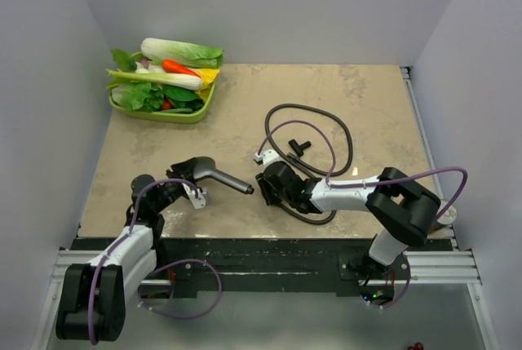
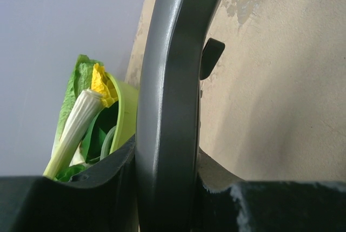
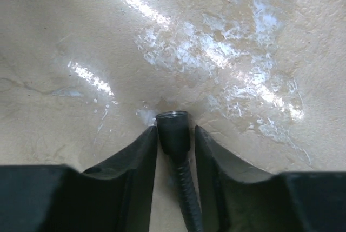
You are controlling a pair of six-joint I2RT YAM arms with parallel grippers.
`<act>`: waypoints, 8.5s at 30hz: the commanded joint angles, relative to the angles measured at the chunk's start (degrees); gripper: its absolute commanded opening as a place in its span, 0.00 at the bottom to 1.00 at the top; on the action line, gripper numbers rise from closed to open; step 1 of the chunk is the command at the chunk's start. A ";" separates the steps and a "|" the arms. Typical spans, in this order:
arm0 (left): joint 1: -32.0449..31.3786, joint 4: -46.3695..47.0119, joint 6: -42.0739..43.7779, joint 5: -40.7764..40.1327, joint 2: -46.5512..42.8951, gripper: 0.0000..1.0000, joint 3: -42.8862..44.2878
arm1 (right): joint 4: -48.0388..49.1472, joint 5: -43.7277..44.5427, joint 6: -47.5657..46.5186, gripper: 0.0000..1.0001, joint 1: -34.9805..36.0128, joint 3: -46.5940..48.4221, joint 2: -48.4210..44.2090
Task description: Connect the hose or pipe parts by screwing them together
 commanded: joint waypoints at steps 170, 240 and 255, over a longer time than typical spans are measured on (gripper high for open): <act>-2.22 2.20 16.73 8.46 -10.33 0.00 -3.71 | 60.09 -56.84 41.10 0.00 -6.53 -6.16 -6.76; -2.22 -12.56 18.22 -6.74 -3.57 0.00 4.11 | -19.51 6.25 -10.04 0.54 21.25 18.45 -7.80; -2.22 -11.95 17.78 -6.66 -4.27 0.00 4.11 | -19.95 5.81 -8.54 0.43 21.42 17.05 -6.04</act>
